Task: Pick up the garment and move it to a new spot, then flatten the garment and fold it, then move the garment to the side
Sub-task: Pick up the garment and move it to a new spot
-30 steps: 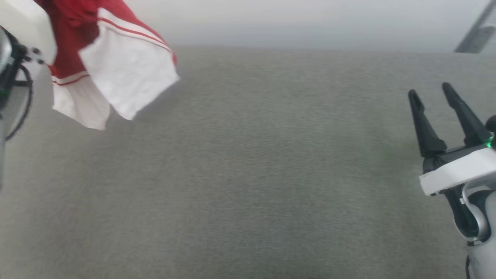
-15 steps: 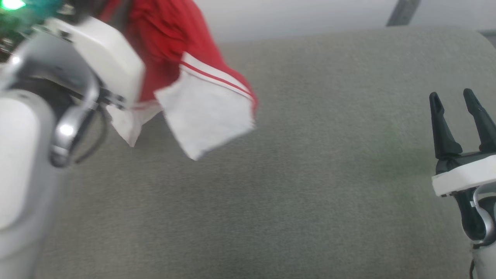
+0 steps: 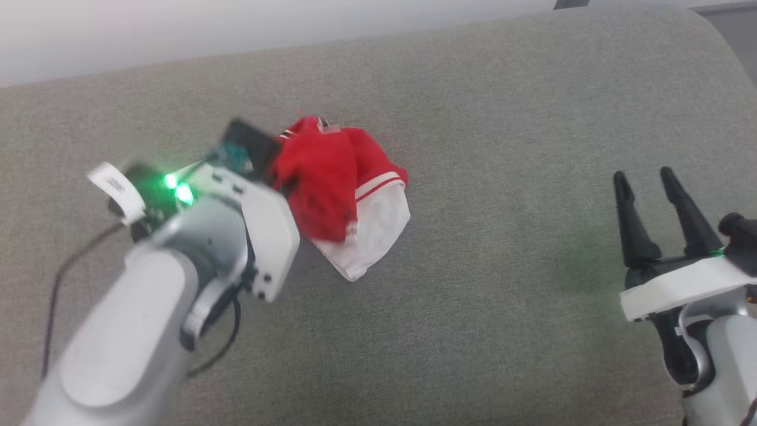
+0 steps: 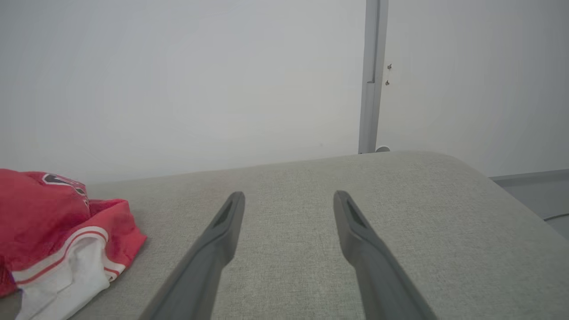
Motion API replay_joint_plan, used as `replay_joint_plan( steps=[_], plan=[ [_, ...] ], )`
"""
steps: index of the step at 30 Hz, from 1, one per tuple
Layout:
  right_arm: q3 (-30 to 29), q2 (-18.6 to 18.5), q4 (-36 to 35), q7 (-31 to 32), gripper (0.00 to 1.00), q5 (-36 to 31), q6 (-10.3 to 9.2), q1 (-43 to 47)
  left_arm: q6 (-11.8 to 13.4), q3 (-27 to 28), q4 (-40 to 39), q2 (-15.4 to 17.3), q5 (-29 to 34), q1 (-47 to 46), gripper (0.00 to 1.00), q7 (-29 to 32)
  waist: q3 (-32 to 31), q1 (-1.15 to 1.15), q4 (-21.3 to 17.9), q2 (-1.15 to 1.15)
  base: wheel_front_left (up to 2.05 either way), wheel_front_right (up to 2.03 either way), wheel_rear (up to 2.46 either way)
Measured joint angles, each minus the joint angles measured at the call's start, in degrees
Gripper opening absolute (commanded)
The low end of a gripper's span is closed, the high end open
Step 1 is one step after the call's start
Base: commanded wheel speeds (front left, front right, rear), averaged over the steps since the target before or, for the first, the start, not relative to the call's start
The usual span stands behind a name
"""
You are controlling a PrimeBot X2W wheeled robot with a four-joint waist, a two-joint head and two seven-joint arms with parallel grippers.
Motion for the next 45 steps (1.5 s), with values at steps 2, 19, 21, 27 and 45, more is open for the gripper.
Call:
replay_joint_plan(
  steps=[2,19,21,27,45],
  plan=[
    [0.7,0.0,0.9,-0.5,1.0,0.2,-0.01,-0.5,-0.1,-0.7,2.6,-0.3,-0.5,1.5,0.0,-0.1,0.0,0.0,0.0,0.0,0.0,0.0,0.0],
    [4.3,-1.0,4.9,-2.4,1.0,1.2,0.0,-1.8,-4.7,-2.9,19.5,-4.1,-6.8,5.6,1.0,-4.8,-3.7,0.0,1.2,0.0,0.0,0.0,0.0],
    [4.1,-1.2,5.1,-2.4,1.0,1.1,-0.01,-1.3,-4.9,-2.3,19.1,-3.9,-7.4,5.5,1.0,-6.0,-4.6,0.0,1.7,0.0,0.0,0.0,0.0],
    [3.5,-1.4,5.4,-2.4,1.0,1.1,-0.01,-0.3,-5.0,-0.6,16.4,-2.9,-8.2,6.0,1.0,-9.4,-7.2,0.0,3.1,0.0,0.0,0.0,0.0],
    [-1.7,-0.4,5.5,-2.3,1.0,-0.6,-0.01,6.3,-1.2,12.1,5.1,4.3,-9.1,23.9,1.0,-34.2,-14.9,0.0,9.9,0.0,0.0,0.0,0.0]
  ],
)
